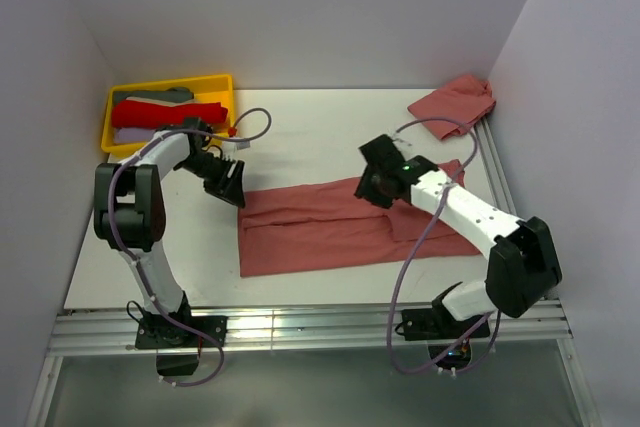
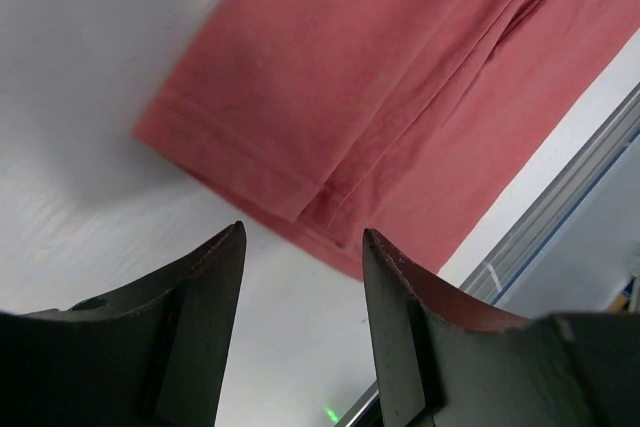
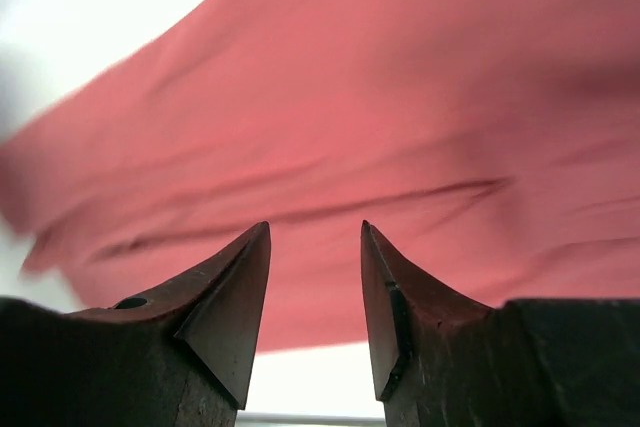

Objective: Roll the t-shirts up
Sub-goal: Fold the tshirt, then roll the tshirt

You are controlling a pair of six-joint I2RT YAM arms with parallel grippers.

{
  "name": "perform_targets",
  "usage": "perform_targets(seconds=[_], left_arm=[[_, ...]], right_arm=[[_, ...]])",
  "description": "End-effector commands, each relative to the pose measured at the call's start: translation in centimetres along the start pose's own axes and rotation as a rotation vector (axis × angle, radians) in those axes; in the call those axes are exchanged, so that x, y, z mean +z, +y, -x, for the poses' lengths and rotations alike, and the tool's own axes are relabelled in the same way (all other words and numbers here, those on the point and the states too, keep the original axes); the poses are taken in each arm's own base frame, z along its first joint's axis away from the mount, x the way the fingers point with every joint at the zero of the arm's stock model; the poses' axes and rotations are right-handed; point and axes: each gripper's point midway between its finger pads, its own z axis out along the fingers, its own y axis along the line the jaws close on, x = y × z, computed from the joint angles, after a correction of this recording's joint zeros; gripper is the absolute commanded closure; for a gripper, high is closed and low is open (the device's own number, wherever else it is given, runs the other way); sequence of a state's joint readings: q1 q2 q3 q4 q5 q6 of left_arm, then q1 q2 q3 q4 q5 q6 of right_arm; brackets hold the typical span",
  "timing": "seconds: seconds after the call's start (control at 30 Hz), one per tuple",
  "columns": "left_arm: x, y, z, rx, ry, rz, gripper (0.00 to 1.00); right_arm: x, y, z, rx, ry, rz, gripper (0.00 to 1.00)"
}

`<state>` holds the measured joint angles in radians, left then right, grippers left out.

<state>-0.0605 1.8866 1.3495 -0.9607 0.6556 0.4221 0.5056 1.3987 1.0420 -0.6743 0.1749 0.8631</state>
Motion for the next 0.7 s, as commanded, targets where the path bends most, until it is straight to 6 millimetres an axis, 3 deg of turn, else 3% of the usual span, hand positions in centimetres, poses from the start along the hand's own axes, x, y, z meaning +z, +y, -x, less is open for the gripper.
perform_targets(seconds=[0.0, 0.07, 0.1, 0.17, 0.2, 0.27, 0.3, 0.33, 0.47, 0.67], left_arm=[[1.4, -1.0, 0.1, -0.02, 0.008, -0.034, 0.44], [2.1, -1.1, -0.1, -0.02, 0.023, -0.024, 0.44], [2.3, -0.8, 0.0, -0.019, 0.019, -0.011, 0.45], [2.7, -0.6, 0.0, -0.036, 0.022, -0.003, 0.45], [2.9, -0.4, 0.0, -0.04, 0.027, 0.004, 0.46], [3.3, 0.0, 0.0, -0.047, 0.031, 0.021, 0.48], [3.4, 0.0, 0.0, -0.046, 0.031, 0.028, 0.49], [3.5, 0.3, 0.1, -0.051, 0.028, 0.043, 0.51], [3.7, 1.2, 0.5, -0.062, 0.023, 0.082, 0.6], [3.5, 1.3, 1.2, -0.073, 0.007, 0.094, 0.71]], right_arm=[[-1.5, 6.2, -1.0, 0.002, -0.032, 0.116, 0.52], [-2.5, 9.4, -2.2, -0.056, -0.036, 0.165, 0.52], [-1.7, 10.0, -3.0, -0.079, -0.024, 0.149, 0.52], [-1.9, 12.9, -3.7, -0.113, -0.018, 0.201, 0.52], [-0.9, 13.8, -5.3, -0.155, 0.002, 0.19, 0.52], [-1.3, 16.7, -5.8, -0.185, -0.006, 0.225, 0.52], [-0.1, 17.5, -7.5, -0.226, 0.012, 0.2, 0.52], [-0.6, 19.3, -7.3, -0.238, -0.001, 0.232, 0.52], [2.2, 22.7, -10.8, -0.32, 0.033, 0.245, 0.52], [3.2, 26.1, -13.8, -0.4, 0.026, 0.285, 0.51]])
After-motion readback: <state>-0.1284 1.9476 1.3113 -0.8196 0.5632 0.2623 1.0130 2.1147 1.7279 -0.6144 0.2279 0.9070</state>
